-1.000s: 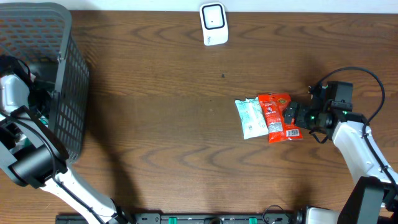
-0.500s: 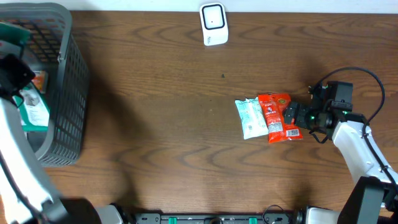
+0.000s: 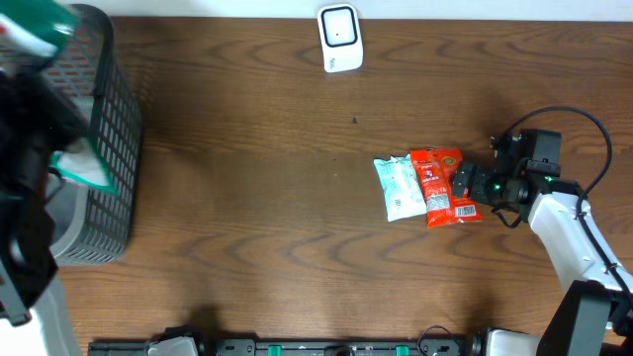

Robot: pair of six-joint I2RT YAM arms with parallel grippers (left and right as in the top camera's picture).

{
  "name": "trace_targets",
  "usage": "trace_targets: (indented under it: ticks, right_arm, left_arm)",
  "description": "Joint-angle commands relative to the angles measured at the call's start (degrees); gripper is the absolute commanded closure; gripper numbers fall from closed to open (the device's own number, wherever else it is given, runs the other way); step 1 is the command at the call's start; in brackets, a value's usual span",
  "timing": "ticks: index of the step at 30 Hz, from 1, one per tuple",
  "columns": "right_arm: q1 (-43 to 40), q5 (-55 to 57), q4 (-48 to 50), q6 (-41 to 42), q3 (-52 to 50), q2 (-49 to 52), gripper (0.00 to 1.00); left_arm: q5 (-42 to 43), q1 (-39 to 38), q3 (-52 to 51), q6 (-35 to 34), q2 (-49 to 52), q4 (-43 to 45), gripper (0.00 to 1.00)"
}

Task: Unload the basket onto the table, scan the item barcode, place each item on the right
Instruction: 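Lift the gloves pack out and carry it toward the table centre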

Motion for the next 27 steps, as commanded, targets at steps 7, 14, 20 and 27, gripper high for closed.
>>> trace_targets:
  ticks: [7, 14, 20, 27]
  right_arm:
    - [0.3, 0.2, 0.1, -0.2, 0.7, -0.4, 0.01]
    - [0.3, 0.2, 0.1, -0.2, 0.7, -0.4, 0.01]
    - [0.3, 0.1, 0.1, -0.2, 0.7, -0.4, 0.01]
    - [0.3, 0.2, 0.1, -0.2, 0.7, -0.4, 0.01]
  left_arm:
    - [-1.9, -23.4, -3.1, -12.1, 10.7, -9.8, 0.93]
    - [-1.9, -36.1, -8.3, -27.7, 23.5, -9.9, 0.93]
    - [-1.9, -45.5, -9.6, -39.4, 39.9, -8.7, 0.93]
    - [1.9, -49.1, -9.6, -39.6, 50.4, 0.7, 0.93]
